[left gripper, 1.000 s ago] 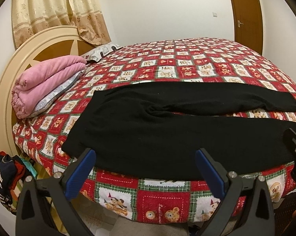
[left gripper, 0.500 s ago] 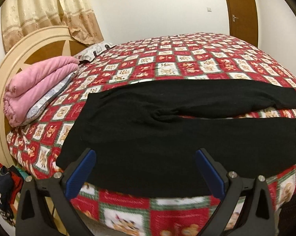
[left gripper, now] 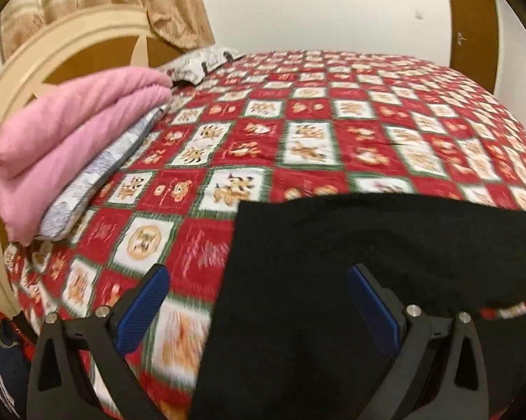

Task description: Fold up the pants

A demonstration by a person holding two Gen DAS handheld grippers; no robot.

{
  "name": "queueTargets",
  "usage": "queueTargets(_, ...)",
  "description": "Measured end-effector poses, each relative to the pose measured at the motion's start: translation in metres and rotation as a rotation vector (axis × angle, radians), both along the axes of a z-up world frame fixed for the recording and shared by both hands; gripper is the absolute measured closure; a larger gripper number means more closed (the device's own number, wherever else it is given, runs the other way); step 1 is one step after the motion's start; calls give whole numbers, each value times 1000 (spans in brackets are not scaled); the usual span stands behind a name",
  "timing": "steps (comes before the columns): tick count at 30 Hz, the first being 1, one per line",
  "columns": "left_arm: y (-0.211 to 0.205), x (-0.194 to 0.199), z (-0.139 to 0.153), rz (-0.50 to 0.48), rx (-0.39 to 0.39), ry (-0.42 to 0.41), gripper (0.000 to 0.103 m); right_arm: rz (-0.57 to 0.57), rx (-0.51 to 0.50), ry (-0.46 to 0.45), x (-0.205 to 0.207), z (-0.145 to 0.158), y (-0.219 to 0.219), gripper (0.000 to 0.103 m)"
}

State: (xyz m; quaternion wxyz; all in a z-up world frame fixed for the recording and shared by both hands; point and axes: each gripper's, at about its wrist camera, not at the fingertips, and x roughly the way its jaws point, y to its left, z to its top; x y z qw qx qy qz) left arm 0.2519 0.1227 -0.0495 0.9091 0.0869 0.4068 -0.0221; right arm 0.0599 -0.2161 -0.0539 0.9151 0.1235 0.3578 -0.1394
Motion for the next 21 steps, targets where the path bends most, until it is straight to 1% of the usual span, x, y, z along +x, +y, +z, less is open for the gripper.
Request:
queueTargets(1, 3, 9, -4, 10, -5, 18, 3, 13, -4, 4, 3, -1, 2, 3)
queueTargets(2, 8, 24, -11, 21, -31, 51, 5, 25, -6, 7, 6, -2, 3, 3)
queueTargets(3, 11, 32, -15, 23, -54, 74, 11, 37, -5, 11, 9, -3, 3, 3)
queueTargets(4, 15, 43, -22, 24, -96, 112, 18, 53, 1, 12, 13, -3, 3, 3)
queueTargets(5, 17, 54, -29, 25, -128, 143, 20, 68, 7, 13, 16, -4, 3, 3)
queueTargets(9, 16, 75, -46, 37, -147, 195, 20, 132, 15, 22, 36, -3, -6, 3)
queueTargets(11, 14, 82, -53, 33, -146, 222, 19, 175, -2, 4, 52, 2, -16, 3)
queueTargets(12, 16, 85, -56, 31, -152, 227, 19, 187, -17, -2, 57, 3, -20, 3)
queueTargets(14, 16, 87, -56, 20, -165, 207, 19, 228, -68, 1, 79, 4, -30, 3)
queueTargets(18, 15, 90, -57, 13, -158, 205, 19, 328, -82, 91, 134, -14, -52, 5)
queueTargets(21, 14, 90, -56, -3, -158, 200, 25, 414, -71, 174, 179, -36, -66, 17)
